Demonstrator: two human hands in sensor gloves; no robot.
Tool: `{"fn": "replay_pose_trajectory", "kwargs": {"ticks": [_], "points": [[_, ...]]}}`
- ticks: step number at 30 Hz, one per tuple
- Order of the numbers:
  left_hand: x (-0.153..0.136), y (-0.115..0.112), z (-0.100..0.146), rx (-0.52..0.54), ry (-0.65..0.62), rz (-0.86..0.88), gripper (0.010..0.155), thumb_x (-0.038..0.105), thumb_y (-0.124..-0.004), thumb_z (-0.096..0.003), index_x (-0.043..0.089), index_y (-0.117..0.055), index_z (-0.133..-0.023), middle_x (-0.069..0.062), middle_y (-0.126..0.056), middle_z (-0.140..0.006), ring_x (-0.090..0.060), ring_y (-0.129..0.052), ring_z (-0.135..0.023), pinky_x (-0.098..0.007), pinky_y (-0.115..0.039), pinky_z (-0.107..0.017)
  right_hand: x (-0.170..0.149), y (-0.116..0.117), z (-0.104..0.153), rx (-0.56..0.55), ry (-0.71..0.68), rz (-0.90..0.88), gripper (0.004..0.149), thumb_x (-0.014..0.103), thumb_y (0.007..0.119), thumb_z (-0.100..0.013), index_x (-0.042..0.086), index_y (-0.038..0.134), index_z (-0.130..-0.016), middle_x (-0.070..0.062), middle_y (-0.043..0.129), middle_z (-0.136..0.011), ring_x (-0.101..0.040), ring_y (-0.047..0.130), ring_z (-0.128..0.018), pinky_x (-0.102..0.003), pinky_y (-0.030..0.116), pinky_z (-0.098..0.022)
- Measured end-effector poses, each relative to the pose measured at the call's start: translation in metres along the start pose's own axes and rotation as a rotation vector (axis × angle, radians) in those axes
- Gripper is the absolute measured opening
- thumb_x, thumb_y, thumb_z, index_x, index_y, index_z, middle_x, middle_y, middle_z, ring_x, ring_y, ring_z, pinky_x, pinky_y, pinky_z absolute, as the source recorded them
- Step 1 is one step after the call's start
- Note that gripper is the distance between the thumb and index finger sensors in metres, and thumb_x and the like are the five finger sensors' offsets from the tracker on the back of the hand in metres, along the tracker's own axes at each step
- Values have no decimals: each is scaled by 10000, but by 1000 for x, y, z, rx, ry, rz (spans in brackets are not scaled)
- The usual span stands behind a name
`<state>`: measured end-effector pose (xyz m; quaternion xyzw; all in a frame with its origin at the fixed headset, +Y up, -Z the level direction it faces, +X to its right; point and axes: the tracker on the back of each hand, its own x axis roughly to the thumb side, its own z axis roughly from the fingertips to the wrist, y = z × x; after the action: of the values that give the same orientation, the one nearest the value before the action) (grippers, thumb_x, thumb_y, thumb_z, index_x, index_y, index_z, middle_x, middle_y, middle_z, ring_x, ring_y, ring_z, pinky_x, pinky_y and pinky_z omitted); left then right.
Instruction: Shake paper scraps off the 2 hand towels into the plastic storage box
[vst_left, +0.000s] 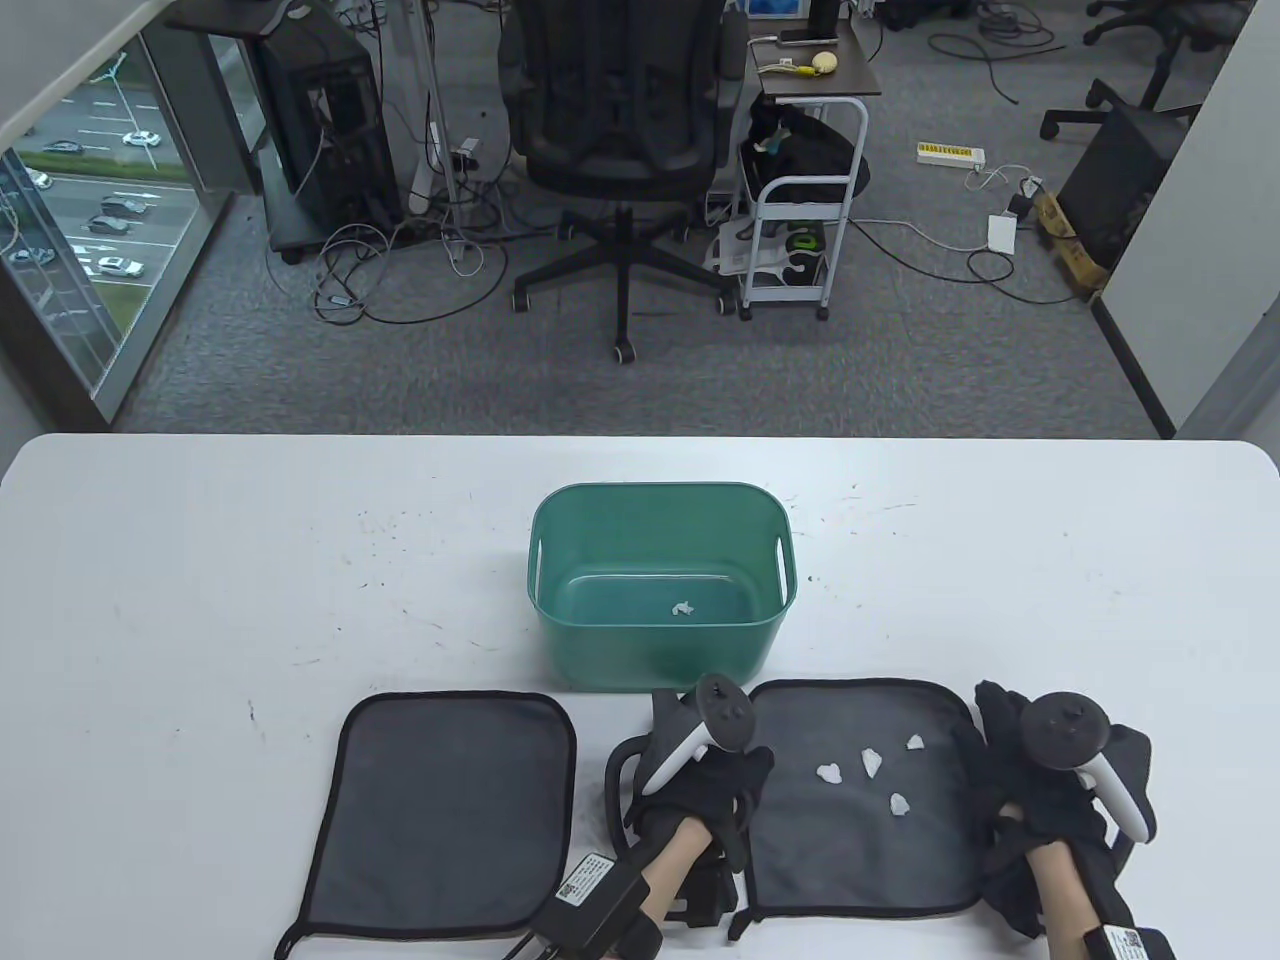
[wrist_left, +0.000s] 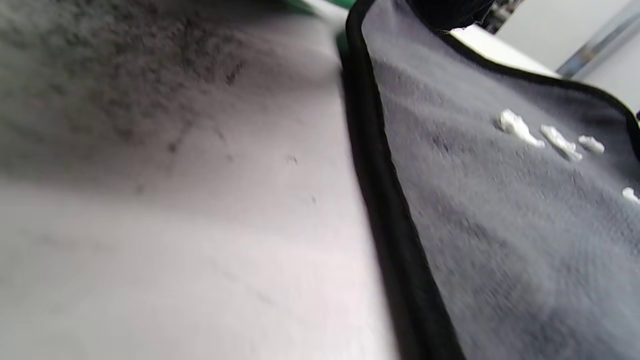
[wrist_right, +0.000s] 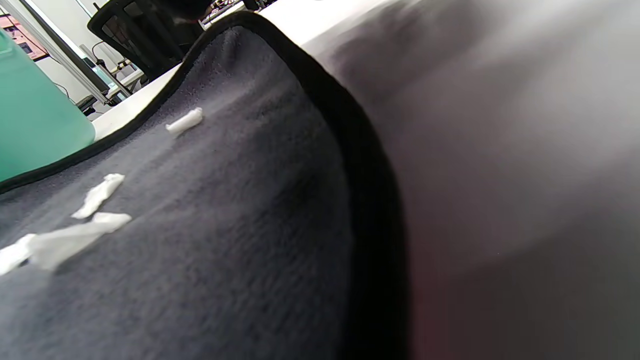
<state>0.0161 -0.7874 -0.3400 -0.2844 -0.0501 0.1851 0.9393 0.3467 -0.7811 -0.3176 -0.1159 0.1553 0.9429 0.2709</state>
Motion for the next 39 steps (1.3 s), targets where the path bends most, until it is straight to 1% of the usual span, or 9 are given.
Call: {"fn": "replay_pose_trajectory", "kwargs": {"ticks": [6, 11, 15, 20, 22, 30, 33, 36, 39], "points": [[2, -7, -6, -5, 41, 37, 809, 539, -603, -574, 112, -263, -1170, -211, -116, -1213, -501, -88, -1065, -653, -210, -754, -5, 2, -4, 28, 13, -24, 659, 475, 685, -536, 214, 458, -1097, -156, 437, -1152, -483, 447, -1031, -649, 387, -734], [4, -7, -9, -6, 51, 36, 816, 553, -596, -574, 119, -249, -1170, -217, -87, -1206, -508, -66, -1053, -660, -192, -743, -5, 3, -4, 32, 24, -24, 663, 476, 684, -536, 204, 461, -1098, -161, 423, -1153, -480, 419, -1033, -643, 369, -737], [4, -6, -11, -13, 37, 68, 816, 563, -590, -573, 124, -250, -1172, -230, -74, -1195, -517, -41, -1039, -672, -161, -725, -5, 6, -8, 108, 39, -61, 681, 481, 673, -543, 186, 431, -1107, -170, 347, -1162, -473, 279, -1041, -631, 261, -738], [5, -10, -11, 8, 26, 43, 786, 559, -590, -573, 170, -264, -1173, -235, -71, -1195, -526, -39, -1034, -679, -155, -718, -6, 10, -12, 163, 44, -132, 672, 455, 666, -553, 160, 425, -1107, -156, 240, -1161, -457, 147, -1032, -610, 155, -723], [5, -11, -11, 29, 27, 34, 767, 551, -594, -574, 184, -280, -1169, -232, -87, -1198, -528, -54, -1037, -678, -165, -719, -5, 10, -11, 167, 42, -132, 648, 448, 670, -554, 162, 468, -1099, -153, 227, -1161, -455, 131, -1031, -609, 144, -720], [5, -12, -12, 127, 31, 70, 612, 481, -607, -573, 225, -448, -1106, -232, -185, -1199, -529, -130, -1048, -684, -205, -718, -5, 8, -9, 83, 49, -163, 498, 394, 715, -542, 185, 650, -990, -144, 391, -1148, -464, 240, -1036, -617, 218, -723], [5, -12, -11, 163, 43, 62, 552, 460, -612, -573, 241, -507, -1069, -221, -232, -1201, -521, -172, -1058, -681, -237, -727, -2, 6, -6, 31, 54, -161, 429, 374, 730, -536, 210, 712, -933, -141, 511, -1119, -466, 334, -1033, -625, 282, -724], [5, -12, -11, 181, 32, 77, 478, 444, -621, -571, 262, -584, -1012, -206, -283, -1203, -516, -209, -1065, -689, -252, -725, 0, 5, -4, 17, 44, -183, 410, 370, 730, -536, 226, 727, -919, -138, 597, -1089, -461, 393, -1029, -625, 320, -724], [3, -12, -11, 187, 24, 91, 455, 440, -619, -572, 270, -596, -994, -196, -300, -1204, -509, -218, -1071, -688, -256, -727, -1, 3, -1, 21, 29, -234, 404, 374, 729, -535, 246, 730, -918, -130, 643, -1070, -455, 441, -1023, -622, 347, -724]]}}
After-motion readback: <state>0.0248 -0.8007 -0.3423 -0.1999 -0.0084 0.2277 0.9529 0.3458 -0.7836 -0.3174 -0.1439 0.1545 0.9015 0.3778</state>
